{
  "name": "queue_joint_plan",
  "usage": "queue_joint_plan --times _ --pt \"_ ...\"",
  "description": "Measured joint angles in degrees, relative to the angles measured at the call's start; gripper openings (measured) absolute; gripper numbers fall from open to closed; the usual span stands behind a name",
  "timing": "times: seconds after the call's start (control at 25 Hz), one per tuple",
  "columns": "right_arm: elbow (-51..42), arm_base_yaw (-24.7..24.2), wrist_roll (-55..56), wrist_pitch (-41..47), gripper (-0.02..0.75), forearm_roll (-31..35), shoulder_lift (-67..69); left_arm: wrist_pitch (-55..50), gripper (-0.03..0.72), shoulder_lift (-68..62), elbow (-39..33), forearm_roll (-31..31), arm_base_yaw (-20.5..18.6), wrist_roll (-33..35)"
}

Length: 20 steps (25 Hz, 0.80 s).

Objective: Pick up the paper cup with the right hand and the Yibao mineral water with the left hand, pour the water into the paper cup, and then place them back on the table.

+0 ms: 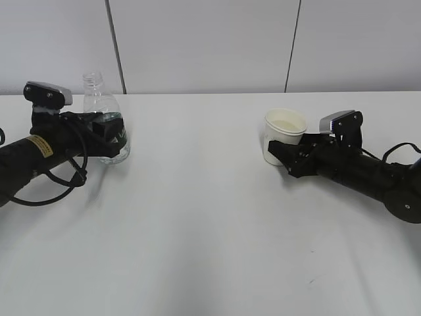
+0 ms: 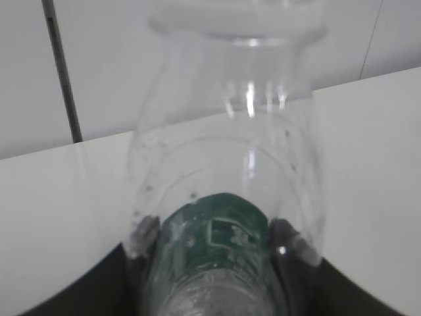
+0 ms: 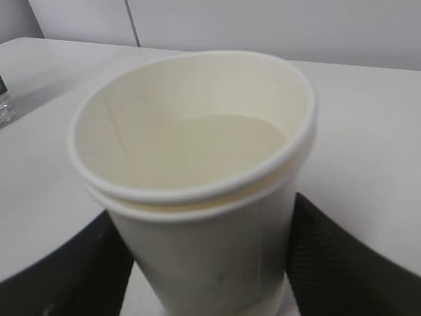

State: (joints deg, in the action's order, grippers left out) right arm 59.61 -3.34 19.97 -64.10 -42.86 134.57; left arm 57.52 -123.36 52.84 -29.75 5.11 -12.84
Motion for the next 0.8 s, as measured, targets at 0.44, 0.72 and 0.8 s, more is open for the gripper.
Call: queue_joint_plan --times 0.44,0.72,0.8 --pt "-0.5 0.0 -0.1 0.4 0.619 -0.1 0.0 0.0 0.322 0.0 0.0 0.0 0.0 0.0" --pt "-1.3 0.0 0.0 0.4 0.624 -0.1 0.0 0.0 0.322 0.0 0.0 0.0 0.0 0.0" --pt "-2.0 0.0 0.1 0.4 0.624 -0.1 0.0 0.0 0.322 0.0 0.0 0.0 0.0 0.0"
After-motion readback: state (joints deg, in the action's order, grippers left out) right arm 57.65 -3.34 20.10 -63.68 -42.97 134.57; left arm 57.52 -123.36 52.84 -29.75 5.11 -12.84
